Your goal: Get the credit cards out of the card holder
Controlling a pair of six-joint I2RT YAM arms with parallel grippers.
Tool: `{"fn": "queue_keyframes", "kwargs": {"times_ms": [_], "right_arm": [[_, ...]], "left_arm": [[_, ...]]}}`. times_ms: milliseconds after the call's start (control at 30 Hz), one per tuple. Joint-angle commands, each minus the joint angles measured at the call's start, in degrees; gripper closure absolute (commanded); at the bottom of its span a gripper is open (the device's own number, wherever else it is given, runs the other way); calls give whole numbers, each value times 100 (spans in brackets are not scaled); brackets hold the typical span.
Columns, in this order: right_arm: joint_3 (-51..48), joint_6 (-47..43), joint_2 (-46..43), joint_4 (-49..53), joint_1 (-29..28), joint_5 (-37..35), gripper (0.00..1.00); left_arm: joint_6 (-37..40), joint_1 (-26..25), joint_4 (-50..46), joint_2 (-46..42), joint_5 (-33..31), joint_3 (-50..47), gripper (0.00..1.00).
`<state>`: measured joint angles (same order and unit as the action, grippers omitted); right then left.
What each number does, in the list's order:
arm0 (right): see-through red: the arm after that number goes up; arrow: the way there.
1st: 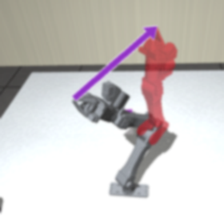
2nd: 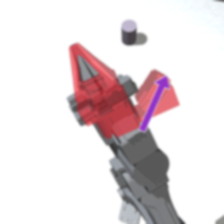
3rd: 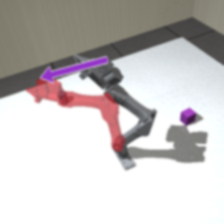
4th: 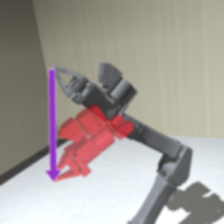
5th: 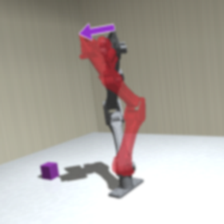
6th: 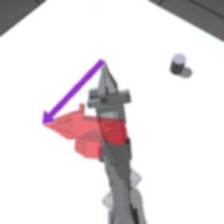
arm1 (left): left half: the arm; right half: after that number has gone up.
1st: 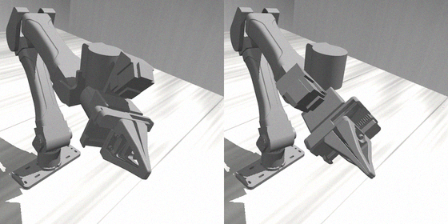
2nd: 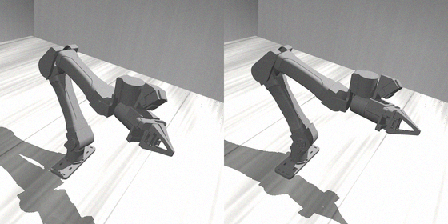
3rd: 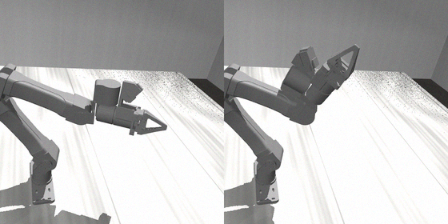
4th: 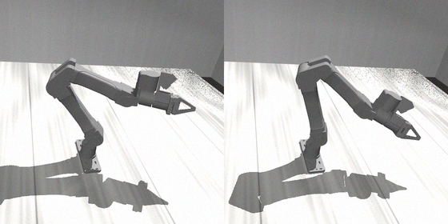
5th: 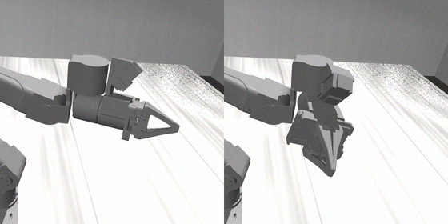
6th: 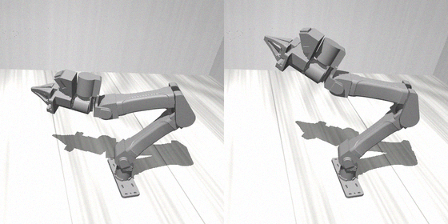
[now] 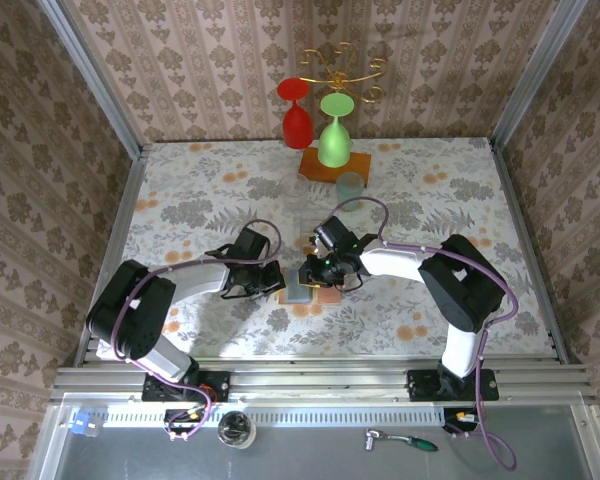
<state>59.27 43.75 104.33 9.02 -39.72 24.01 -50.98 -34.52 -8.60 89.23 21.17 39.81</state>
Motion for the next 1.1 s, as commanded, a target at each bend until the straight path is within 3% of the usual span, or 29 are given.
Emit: {"fn": "queue_keyframes", "kwargs": {"times_ms": [0,1067], "right_arm": [[-20,7,32,207,-44,-171,77],[-115,-121,-180,513,-44,-599,77]], "left_arm": [[36,-51,-116,77,-95,-97,99],[64,-28,-423,-291,-190,68,99]]}}
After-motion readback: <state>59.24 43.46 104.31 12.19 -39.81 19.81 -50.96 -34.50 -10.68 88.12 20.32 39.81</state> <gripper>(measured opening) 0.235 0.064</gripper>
